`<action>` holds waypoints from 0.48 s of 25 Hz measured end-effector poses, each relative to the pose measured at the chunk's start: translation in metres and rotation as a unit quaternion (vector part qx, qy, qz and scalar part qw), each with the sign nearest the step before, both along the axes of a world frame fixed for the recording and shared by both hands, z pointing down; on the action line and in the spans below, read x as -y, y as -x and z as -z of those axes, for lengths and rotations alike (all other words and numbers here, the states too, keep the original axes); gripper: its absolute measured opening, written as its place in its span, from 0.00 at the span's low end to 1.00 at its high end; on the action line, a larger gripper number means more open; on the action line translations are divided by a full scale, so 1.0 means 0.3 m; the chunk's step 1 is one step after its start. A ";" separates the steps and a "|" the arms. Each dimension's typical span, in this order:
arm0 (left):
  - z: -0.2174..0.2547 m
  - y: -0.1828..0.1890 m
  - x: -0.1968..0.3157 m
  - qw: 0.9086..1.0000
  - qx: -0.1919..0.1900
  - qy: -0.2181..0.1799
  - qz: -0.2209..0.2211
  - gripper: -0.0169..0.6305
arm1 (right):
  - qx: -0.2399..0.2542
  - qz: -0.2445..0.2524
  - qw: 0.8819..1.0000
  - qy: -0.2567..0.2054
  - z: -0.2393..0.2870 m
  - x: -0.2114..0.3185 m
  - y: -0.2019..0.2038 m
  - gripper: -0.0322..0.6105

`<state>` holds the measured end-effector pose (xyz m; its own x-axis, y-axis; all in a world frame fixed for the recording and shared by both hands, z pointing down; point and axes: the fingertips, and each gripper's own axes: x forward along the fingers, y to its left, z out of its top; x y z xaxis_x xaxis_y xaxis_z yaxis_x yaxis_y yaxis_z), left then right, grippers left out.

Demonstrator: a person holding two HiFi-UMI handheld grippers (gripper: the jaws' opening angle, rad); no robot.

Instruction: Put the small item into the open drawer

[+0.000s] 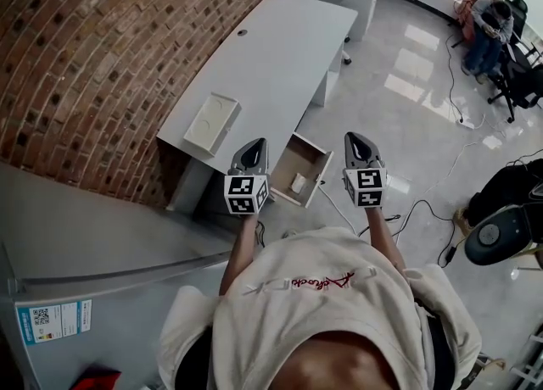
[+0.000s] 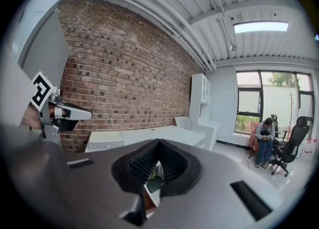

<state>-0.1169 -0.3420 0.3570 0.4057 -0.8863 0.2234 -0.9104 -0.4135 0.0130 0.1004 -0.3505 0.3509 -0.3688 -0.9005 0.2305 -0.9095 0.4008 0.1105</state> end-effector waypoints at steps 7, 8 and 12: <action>-0.010 0.016 -0.006 1.000 -0.001 0.003 0.010 0.04 | -0.008 0.006 1.000 0.006 -0.012 0.001 -0.002 0.07; -0.011 0.016 -0.007 1.000 0.000 0.003 0.011 0.04 | -0.010 0.007 1.000 0.007 -0.014 0.000 -0.002 0.07; -0.015 0.016 -0.007 1.000 0.001 0.003 0.011 0.04 | -0.010 0.010 1.000 0.010 -0.025 -0.001 0.005 0.07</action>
